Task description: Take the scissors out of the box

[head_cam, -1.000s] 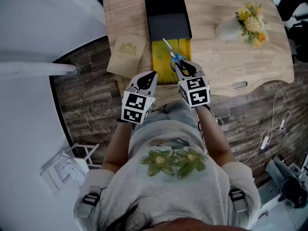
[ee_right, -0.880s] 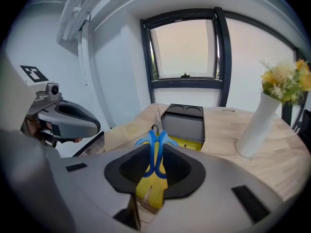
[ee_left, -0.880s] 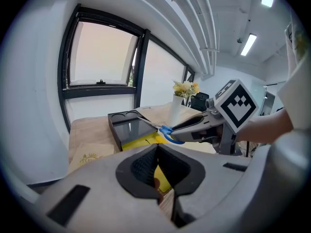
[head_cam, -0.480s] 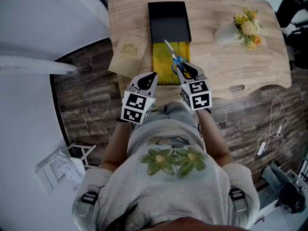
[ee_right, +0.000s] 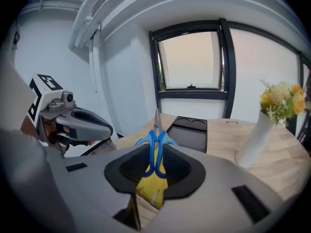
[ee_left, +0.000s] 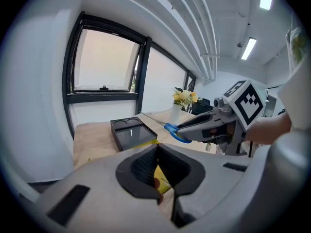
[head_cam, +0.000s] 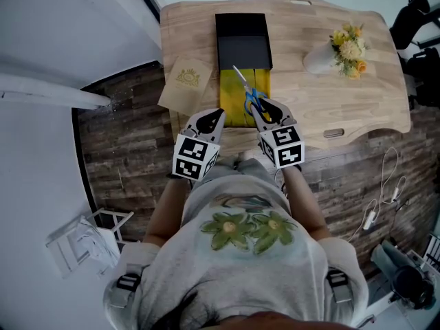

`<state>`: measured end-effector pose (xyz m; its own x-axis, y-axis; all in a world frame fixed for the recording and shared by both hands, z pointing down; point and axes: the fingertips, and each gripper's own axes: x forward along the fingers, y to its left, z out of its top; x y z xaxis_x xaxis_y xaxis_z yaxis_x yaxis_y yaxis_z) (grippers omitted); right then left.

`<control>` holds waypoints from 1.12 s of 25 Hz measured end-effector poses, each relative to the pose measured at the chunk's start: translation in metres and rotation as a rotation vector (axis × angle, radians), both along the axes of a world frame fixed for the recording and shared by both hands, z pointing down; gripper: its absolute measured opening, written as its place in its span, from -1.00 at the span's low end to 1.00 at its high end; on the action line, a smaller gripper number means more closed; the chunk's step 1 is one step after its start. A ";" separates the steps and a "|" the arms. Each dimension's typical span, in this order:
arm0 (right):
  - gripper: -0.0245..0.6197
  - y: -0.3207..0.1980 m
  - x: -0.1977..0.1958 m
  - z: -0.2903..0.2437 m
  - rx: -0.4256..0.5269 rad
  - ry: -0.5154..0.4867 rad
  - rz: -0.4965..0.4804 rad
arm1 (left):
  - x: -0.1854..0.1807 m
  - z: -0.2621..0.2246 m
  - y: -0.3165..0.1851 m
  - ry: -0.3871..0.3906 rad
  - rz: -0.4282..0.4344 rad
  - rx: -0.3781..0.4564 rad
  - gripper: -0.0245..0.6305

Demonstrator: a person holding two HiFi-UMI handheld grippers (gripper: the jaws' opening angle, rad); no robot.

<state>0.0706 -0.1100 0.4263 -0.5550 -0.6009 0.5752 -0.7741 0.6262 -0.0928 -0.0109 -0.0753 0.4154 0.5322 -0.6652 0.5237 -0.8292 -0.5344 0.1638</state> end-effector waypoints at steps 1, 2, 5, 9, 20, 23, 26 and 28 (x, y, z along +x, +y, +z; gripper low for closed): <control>-0.66 0.000 0.000 -0.003 0.004 -0.002 0.000 | 0.000 0.000 0.000 0.000 0.000 -0.002 -0.90; -0.66 0.001 0.001 -0.006 0.010 -0.003 0.001 | -0.001 0.000 -0.001 -0.001 0.000 -0.003 -0.90; -0.66 0.002 0.005 -0.018 0.043 -0.017 0.002 | 0.000 0.000 -0.001 -0.004 -0.001 -0.005 -0.90; -0.66 0.007 0.013 -0.036 0.085 -0.038 -0.008 | 0.005 -0.004 -0.002 -0.002 0.001 0.000 -0.90; -0.66 0.022 0.017 -0.053 0.122 -0.039 -0.049 | 0.012 -0.026 0.007 0.049 -0.003 0.030 -0.90; -0.66 0.024 0.016 -0.054 0.129 -0.034 -0.061 | 0.013 -0.029 0.008 0.059 -0.011 0.036 -0.90; -0.66 0.025 0.015 -0.053 0.129 -0.031 -0.068 | 0.014 -0.029 0.009 0.062 -0.012 0.037 -0.90; -0.66 0.026 0.015 -0.052 0.128 -0.028 -0.072 | 0.015 -0.028 0.011 0.061 -0.013 0.035 -0.90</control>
<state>0.0861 -0.0844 0.3746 -0.6139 -0.6267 0.4799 -0.7252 0.6879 -0.0294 0.0040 -0.0647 0.3875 0.5538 -0.6894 0.4670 -0.8250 -0.5303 0.1955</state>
